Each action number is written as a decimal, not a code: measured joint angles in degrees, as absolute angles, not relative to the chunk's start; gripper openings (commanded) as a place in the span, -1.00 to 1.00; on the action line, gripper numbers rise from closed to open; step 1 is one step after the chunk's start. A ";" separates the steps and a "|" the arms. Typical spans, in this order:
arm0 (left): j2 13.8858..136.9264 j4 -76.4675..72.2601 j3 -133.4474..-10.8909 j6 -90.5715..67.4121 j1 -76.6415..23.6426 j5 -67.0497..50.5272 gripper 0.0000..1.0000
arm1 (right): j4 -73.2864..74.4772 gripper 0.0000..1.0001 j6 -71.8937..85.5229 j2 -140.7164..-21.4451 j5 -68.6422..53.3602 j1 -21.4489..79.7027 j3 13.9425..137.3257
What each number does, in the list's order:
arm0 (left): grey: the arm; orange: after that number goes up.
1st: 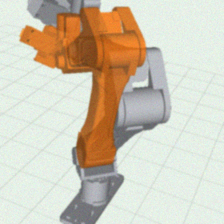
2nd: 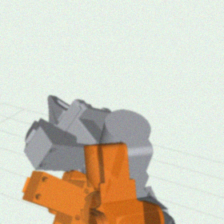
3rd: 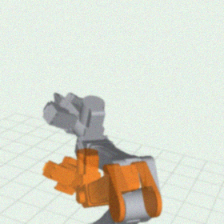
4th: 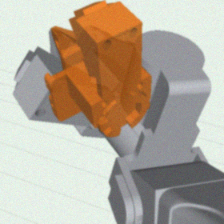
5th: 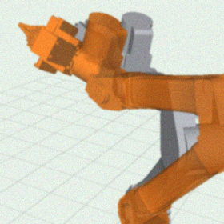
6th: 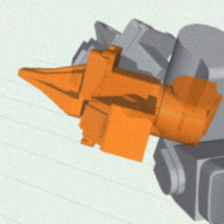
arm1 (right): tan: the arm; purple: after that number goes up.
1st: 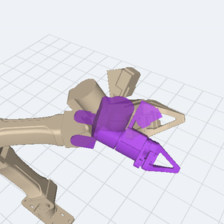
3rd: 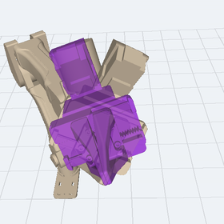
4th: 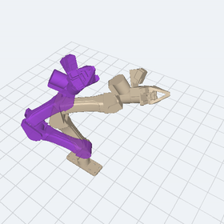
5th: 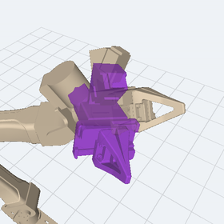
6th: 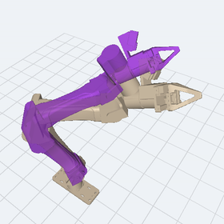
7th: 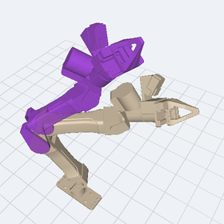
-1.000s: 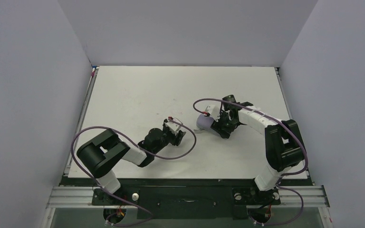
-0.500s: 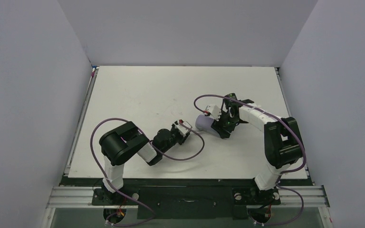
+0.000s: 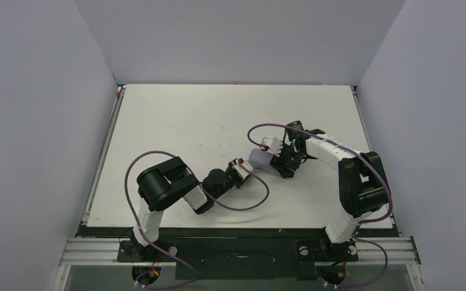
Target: Open the umbrella
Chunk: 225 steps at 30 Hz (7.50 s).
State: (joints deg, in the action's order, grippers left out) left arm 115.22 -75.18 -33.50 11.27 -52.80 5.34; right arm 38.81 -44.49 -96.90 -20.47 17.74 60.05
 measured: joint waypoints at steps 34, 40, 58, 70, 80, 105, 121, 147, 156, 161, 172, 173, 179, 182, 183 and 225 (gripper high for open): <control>112.36 -75.68 -30.26 9.98 -54.57 6.22 -0.60 | 43.64 -0.64 -45.98 -95.48 -22.65 18.70 59.22; 112.53 -76.09 -30.22 10.17 -54.68 6.20 -0.64 | 45.41 -0.65 -43.24 -96.55 -24.27 17.91 60.55; 113.38 -76.64 -29.39 10.72 -58.11 5.56 -0.66 | 47.16 -0.65 -38.17 -97.25 -28.01 17.23 61.10; 114.37 -76.07 -29.30 9.41 -58.78 8.12 -0.71 | 47.09 -0.66 -36.71 -97.38 -28.99 17.23 61.08; 114.34 -76.16 -28.45 9.08 -58.78 11.64 -0.85 | 47.05 -0.68 -36.97 -97.38 -28.99 17.26 61.04; 115.00 -75.35 -33.23 7.90 -59.07 16.29 -0.64 | 44.80 -0.95 -33.26 -96.27 -28.42 17.80 59.57; 116.90 -74.74 -35.90 8.16 -59.37 21.45 -1.00 | 43.57 -1.00 -34.61 -96.09 -26.98 18.06 59.46; 112.62 -77.45 -28.32 9.65 -53.87 16.14 -0.90 | 49.50 -1.00 -40.66 -96.33 -29.47 16.88 59.79; 111.87 -77.47 -27.49 9.91 -57.82 14.48 -0.43 | 49.60 -1.00 -36.80 -97.08 -30.48 16.82 60.45; 111.81 -77.38 -28.25 9.65 -58.41 14.33 -0.04 | 49.60 -1.00 -36.62 -97.08 -30.48 16.84 60.45; 111.77 -77.36 -29.04 9.02 -58.54 14.52 0.07 | 49.63 -1.00 -37.78 -97.06 -30.46 16.86 60.34; 111.77 -77.36 -29.04 8.84 -58.54 14.52 0.07 | 49.63 -1.00 -37.95 -97.06 -30.46 16.86 60.31; 111.77 -77.36 -29.04 7.86 -58.48 13.82 -0.02 | 49.69 -1.00 -39.72 -96.86 -30.46 16.97 60.10; 111.77 -77.36 -29.04 7.68 -58.24 12.62 -0.03 | 49.91 -1.00 -41.17 -96.84 -30.46 16.97 60.07; 111.77 -77.36 -29.04 7.66 -58.06 12.05 -0.03 | 50.02 -1.00 -41.71 -96.84 -30.46 16.97 60.07; 111.68 -80.07 -27.40 16.86 -55.20 1.10 -0.37 | 53.41 -1.00 -46.89 -97.78 -29.21 16.21 61.54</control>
